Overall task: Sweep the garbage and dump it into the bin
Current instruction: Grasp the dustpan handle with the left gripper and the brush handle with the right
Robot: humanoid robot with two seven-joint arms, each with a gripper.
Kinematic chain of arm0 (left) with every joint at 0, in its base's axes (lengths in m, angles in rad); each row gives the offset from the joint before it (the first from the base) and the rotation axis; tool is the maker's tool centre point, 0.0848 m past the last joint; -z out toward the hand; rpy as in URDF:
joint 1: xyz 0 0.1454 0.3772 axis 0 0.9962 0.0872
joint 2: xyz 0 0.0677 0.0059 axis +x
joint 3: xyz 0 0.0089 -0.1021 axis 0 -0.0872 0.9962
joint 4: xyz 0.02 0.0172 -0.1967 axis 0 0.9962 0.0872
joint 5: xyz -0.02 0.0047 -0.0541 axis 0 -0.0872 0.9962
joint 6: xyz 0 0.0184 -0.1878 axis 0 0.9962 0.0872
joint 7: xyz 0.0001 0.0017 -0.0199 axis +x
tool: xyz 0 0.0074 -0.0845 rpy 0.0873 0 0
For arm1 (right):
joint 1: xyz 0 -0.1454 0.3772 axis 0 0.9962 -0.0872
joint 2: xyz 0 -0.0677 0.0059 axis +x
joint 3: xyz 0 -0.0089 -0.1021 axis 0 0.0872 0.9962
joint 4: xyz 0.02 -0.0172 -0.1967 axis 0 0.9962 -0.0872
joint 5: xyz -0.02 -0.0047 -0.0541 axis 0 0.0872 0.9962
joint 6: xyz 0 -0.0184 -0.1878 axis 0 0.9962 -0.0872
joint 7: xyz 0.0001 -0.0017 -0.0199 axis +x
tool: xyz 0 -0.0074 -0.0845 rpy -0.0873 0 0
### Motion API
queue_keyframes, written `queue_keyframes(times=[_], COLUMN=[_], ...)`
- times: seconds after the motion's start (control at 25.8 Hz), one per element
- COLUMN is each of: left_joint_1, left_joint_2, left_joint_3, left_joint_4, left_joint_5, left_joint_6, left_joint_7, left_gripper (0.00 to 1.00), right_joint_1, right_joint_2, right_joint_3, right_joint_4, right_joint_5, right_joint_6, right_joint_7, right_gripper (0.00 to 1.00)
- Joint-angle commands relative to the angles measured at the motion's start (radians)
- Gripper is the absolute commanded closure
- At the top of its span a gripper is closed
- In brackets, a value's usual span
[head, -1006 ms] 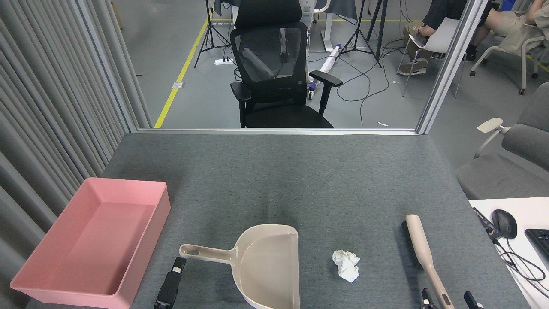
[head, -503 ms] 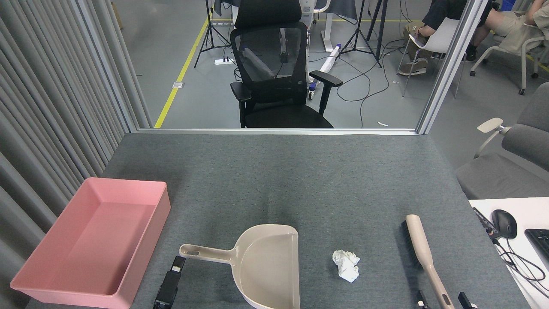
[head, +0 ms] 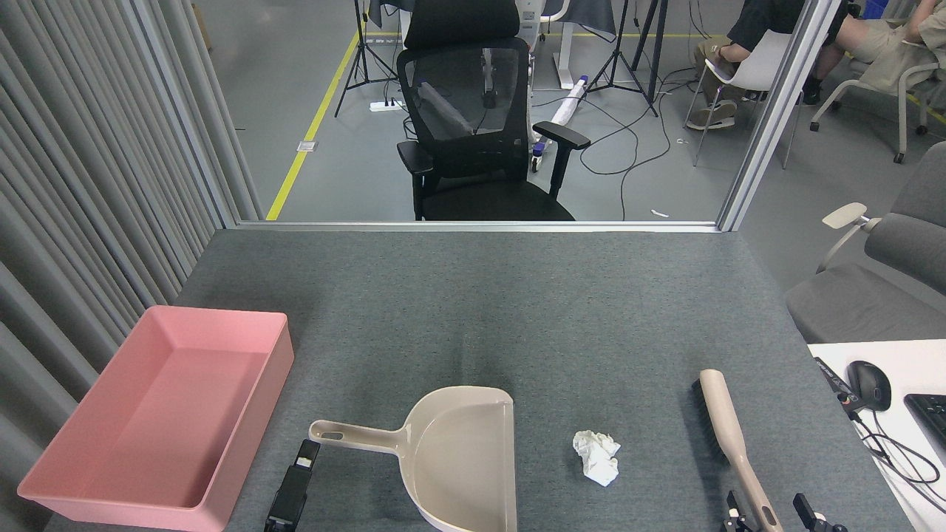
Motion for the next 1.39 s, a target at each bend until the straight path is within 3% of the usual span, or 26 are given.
queue_keyframes(times=[0.0, 1.05, 1.16, 1.35], left_joint_1=[-0.001, -0.005, -0.005, -0.005], left_joint_2=[0.0, -0.002, -0.002, -0.002], left_joint_3=[0.0, 0.0, 0.0, 0.0], left_joint_4=[-0.002, -0.042, -0.044, -0.051], left_joint_5=[0.0, 0.0, 0.0, 0.0], left_joint_6=[0.0, 0.002, 0.002, 0.002], left_joint_7=[-0.001, -0.001, -0.001, -0.001], left_gripper=[0.01, 0.01, 0.01, 0.01], right_joint_1=[-0.001, 0.0, 0.0, 0.002], right_joint_2=[-0.006, -0.01, -0.01, -0.009], right_joint_3=[0.0, 0.001, 0.001, 0.001], right_joint_4=[-0.001, 0.001, 0.001, 0.001], right_joint_5=[0.0, 0.029, 0.029, 0.029], right_joint_6=[0.002, 0.0, 0.0, -0.001], right_joint_7=[0.0, 0.003, 0.003, 0.005], right_gripper=[0.09, 0.18, 0.27, 0.29])
